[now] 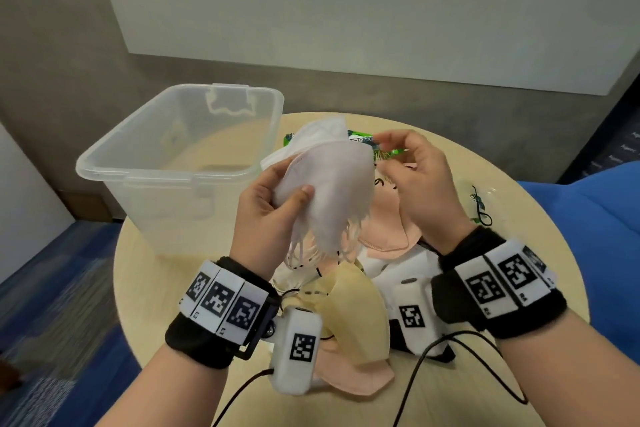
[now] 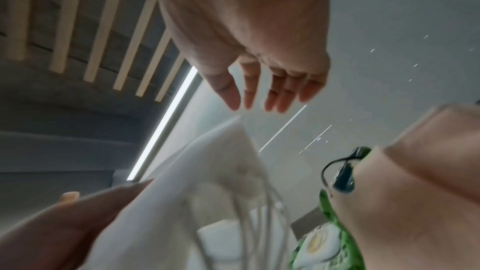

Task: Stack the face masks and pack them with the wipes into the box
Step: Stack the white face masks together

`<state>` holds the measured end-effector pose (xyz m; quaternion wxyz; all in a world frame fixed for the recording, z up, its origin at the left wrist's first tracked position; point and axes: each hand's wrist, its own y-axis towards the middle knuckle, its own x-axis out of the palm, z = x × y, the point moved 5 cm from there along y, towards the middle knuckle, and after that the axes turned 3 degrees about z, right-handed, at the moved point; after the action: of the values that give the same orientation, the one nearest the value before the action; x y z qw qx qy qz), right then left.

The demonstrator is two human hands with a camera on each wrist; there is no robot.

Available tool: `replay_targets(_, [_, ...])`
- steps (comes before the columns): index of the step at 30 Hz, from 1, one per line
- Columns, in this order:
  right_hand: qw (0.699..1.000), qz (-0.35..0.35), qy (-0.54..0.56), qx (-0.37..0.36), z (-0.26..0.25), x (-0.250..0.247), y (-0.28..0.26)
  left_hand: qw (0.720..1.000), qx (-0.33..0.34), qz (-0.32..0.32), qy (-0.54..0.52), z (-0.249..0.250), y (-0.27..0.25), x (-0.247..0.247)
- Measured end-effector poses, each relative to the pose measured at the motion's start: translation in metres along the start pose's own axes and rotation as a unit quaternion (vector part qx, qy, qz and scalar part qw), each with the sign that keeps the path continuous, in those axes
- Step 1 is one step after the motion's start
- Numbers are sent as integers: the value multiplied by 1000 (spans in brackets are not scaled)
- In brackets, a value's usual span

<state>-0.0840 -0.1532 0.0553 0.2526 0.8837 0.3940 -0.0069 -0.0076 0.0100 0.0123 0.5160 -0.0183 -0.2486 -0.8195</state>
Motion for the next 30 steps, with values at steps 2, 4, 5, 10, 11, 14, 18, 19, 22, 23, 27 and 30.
replay_targets(2, [999, -20, 13, 49, 6, -7, 8, 1000, -2, -8, -3, -1, 0, 1])
replay_targets(4, [998, -37, 38, 45, 3, -12, 10, 1000, -3, -18, -4, -2, 0, 3])
replay_targets(5, [998, -32, 44, 28, -2, -14, 9, 1000, -4, -20, -5, -2, 0, 3])
replay_targets(10, [997, -47, 51, 23, -5, -14, 9, 999, -3, -32, -1, -2, -1, 6])
replay_targets(11, [996, -65, 42, 42, -3, -11, 8, 999, -2, -33, -2, -2, -1, 6])
replay_targets(14, [983, -109, 74, 125, 9, -1, 5, 1000, 6, -29, 10, 0, -1, 5])
replay_targets(18, [955, -98, 186, 208, 17, 10, 0, 999, 11, -30, 40, -1, -3, 7])
replay_targets(19, [954, -92, 189, 215, 17, 12, -1, 999, 14, -31, 43, -1, -4, 7])
replay_targets(22, [957, -85, 181, 212, 17, 15, -3, 998, 23, -25, 50, 0, -5, 6])
replay_targets(23, [958, -86, 180, 205, 17, 16, -3, 998, 23, -22, 50, 1, -5, 6])
replay_targets(27, [968, -70, 185, 157, 16, 13, -1, 999, 16, -14, 40, 1, -3, 4])
replay_targets(30, [975, -50, 173, 129, 14, 8, -1, 999, 20, -11, 40, 1, -2, 4])
